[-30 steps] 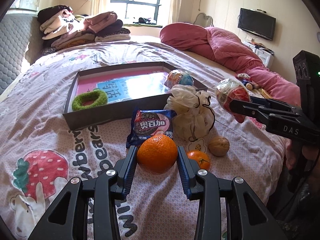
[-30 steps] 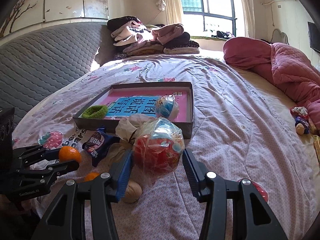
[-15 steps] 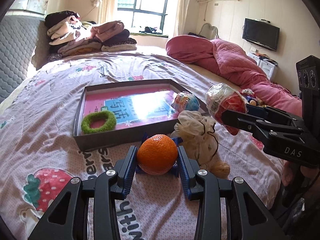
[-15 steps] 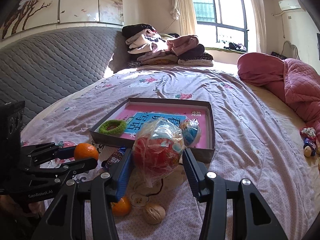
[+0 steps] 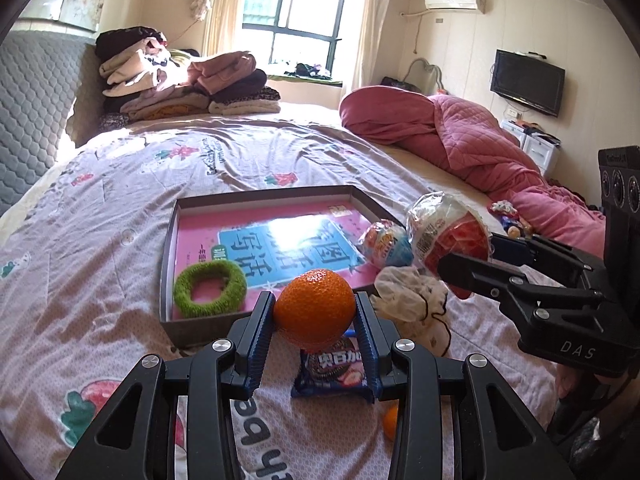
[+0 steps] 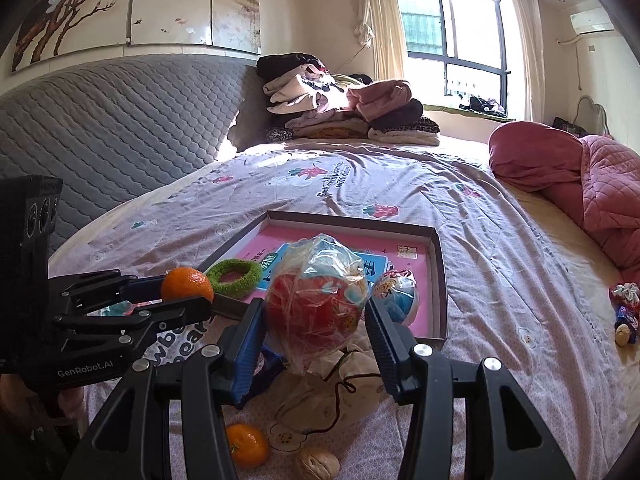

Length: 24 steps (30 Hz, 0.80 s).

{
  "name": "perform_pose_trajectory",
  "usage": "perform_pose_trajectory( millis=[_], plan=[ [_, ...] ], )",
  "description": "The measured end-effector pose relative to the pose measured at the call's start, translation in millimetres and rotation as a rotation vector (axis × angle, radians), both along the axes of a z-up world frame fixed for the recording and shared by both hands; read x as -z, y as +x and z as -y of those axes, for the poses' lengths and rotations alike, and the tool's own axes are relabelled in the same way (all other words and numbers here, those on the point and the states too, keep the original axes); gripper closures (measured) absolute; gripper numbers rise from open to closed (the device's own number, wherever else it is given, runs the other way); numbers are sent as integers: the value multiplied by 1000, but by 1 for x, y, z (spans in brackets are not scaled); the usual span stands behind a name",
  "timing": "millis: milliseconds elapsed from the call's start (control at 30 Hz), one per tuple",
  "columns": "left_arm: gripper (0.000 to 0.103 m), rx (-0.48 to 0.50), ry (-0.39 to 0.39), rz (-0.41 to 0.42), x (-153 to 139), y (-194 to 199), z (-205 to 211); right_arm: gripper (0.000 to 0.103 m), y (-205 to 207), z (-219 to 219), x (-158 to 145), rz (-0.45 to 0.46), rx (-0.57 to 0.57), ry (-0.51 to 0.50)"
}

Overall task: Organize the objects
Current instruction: 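Carry the tangerine and the red-ball bag over the tray with both tools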

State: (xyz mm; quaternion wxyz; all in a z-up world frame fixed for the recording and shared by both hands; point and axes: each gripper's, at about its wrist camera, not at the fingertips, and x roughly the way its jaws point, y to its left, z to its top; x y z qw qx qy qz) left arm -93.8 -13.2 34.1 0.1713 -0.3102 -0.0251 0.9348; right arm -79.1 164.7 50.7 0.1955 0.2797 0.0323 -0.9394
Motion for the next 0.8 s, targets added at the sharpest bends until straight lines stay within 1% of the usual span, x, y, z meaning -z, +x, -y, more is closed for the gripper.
perform_pose_trajectory(
  millis=[200,333,433,633,700,800],
  plan=[
    [63,-4,0,-6,-4,-8,1,52,-7,4,-3,-5,0,1],
    [63,-3,24,-4,-11,-14,3,52,-10,6,-7,-19,-4,3],
    [63,-14,20,-23,-17,-17,4,52,-12,6,-12,-34,-3,4],
    [63,-27,26,-28,-21,-25,9,52,-19,6,-18,-50,2,9],
    [63,-31,36,-26,-23,-29,10,52,-21,7,-20,-54,1,11],
    [63,-25,90,-7,-26,-35,14,52,-23,7,-22,-65,-2,16]
  ],
)
